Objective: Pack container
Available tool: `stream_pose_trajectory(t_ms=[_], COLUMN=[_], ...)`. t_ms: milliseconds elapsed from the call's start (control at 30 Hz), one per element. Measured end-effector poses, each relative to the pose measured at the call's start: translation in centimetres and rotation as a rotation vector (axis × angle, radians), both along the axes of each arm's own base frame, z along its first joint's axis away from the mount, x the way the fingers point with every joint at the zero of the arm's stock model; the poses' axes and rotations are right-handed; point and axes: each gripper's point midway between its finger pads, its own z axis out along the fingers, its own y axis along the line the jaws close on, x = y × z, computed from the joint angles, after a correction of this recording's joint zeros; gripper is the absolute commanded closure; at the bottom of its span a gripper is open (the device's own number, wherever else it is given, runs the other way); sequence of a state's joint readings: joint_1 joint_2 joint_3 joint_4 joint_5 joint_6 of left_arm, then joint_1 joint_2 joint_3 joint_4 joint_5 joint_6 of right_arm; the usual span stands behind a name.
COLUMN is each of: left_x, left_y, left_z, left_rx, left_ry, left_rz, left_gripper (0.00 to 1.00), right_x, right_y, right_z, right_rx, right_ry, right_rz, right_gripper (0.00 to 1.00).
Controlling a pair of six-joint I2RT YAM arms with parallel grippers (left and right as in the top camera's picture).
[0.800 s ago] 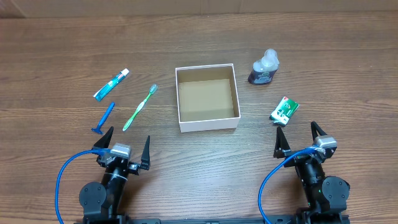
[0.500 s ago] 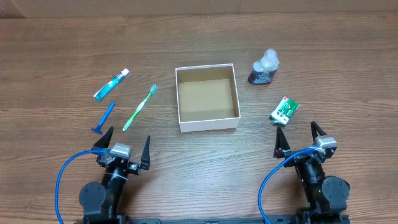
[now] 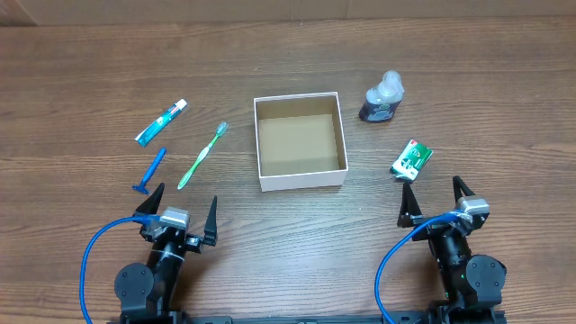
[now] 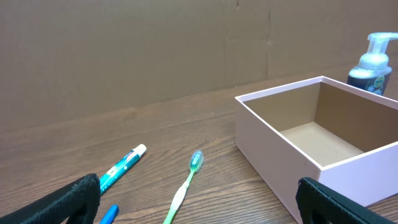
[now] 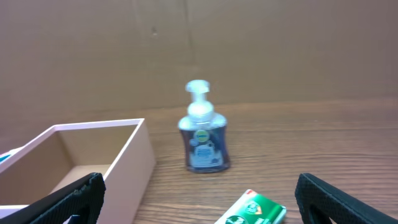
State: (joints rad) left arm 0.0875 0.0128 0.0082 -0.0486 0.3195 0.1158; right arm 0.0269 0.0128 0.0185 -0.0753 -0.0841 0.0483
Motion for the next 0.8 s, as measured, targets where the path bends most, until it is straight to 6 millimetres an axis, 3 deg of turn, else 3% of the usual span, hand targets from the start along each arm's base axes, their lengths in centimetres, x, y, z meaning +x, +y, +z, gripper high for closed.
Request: stream_pose_trajectory(t_ms=[300,400,533,667,800], left_x=[0.0,0.0,0.0,0.0,0.0], left_y=[0.0,0.0,0.0,0.0,0.0], left_z=[0.0,0.0,0.0,0.0,0.0], left_rx=[0.000,0.000,0.000,0.000,0.000], left_ry=[0.000,0.000,0.000,0.000,0.001], left_rz=[0.000,0.000,0.001,0.001,0.000], left_gripper=[0.00,0.00,0.00,0.00,0.00], right_x=[0.1,-0.1,-0.5,-0.1,2.1], right_y=[-0.4,0.2,0.5,1.7,2.9], right_z=[0.2,-1.6,-1.9,1.5,3.7], right_rx=[0.003,0.015,0.041,0.059,0.086], right_ry=[-0.007,0.074,0.158,0.274,0.540], right_rz=[-0.024,0.010,0.028,0.092,0.149], right_gripper=[0.00,0.00,0.00,0.00,0.00])
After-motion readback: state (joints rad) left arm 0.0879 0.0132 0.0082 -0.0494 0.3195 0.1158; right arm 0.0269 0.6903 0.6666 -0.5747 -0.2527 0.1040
